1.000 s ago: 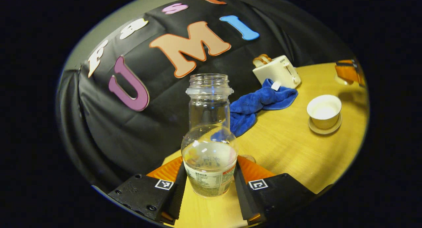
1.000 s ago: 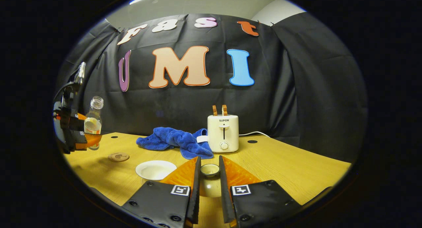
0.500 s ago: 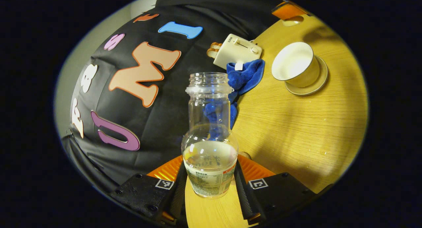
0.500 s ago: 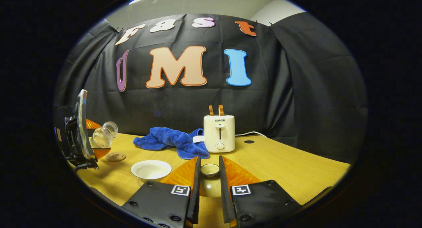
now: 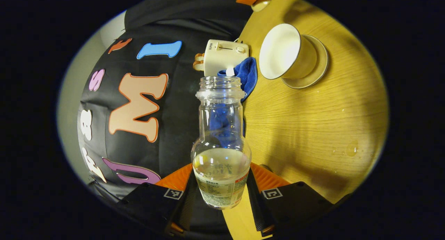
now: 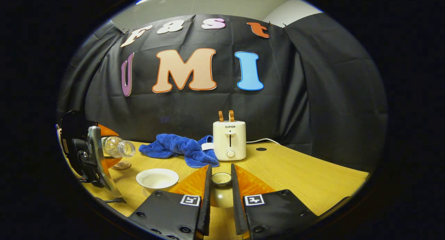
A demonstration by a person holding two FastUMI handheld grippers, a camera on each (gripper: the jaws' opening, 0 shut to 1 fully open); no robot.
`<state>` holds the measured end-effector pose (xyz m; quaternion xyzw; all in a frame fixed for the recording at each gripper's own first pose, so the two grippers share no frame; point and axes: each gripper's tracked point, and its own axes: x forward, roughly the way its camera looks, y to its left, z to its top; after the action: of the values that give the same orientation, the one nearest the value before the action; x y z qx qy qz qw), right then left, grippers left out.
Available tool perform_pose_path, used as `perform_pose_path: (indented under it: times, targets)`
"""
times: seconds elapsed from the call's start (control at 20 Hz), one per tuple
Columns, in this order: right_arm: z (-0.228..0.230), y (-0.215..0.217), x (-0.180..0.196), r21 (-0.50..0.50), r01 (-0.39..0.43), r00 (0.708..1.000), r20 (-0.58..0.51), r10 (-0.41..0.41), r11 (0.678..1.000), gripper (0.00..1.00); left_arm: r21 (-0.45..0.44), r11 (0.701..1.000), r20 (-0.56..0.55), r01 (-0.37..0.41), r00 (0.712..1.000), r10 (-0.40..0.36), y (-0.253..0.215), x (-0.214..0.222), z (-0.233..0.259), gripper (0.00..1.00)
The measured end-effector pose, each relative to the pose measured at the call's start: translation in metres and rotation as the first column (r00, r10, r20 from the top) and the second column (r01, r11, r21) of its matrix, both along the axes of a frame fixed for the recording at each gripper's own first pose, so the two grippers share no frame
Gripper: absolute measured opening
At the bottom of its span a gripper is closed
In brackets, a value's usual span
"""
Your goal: Open the teacup lid with one hand, grasp the water bottle and pour water into the teacup with the other hand; after pouring, place the water bottle on the coaster and then close the teacup lid.
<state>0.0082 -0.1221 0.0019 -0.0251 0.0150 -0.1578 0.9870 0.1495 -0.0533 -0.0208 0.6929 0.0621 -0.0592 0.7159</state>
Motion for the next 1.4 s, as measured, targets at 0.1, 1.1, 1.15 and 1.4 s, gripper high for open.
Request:
perform_pose_path:
  times: [0.1,1.1,1.15,1.4]
  targets:
    - [0.000,0.000,0.000,-0.001,0.001,1.000,0.001,-0.001,1.000,0.31,0.036,0.999,0.005,0.014,1.000,-0.014,-0.003,-0.001,0.002,0.67]
    - [0.000,0.000,0.000,-0.003,0.008,1.000,0.002,-0.008,1.000,0.31,0.299,0.951,0.038,0.086,0.994,-0.102,-0.026,0.000,0.023,0.67]
    - [0.000,0.000,0.000,-0.003,0.008,1.000,0.002,-0.008,1.000,0.32,0.305,0.948,0.041,0.085,0.994,-0.103,-0.026,-0.001,0.025,0.67]
    - [0.000,-0.002,-0.001,-0.003,0.008,1.000,0.002,-0.008,1.000,0.32,0.364,0.926,0.051,0.098,0.991,-0.125,-0.028,0.002,0.035,0.67]
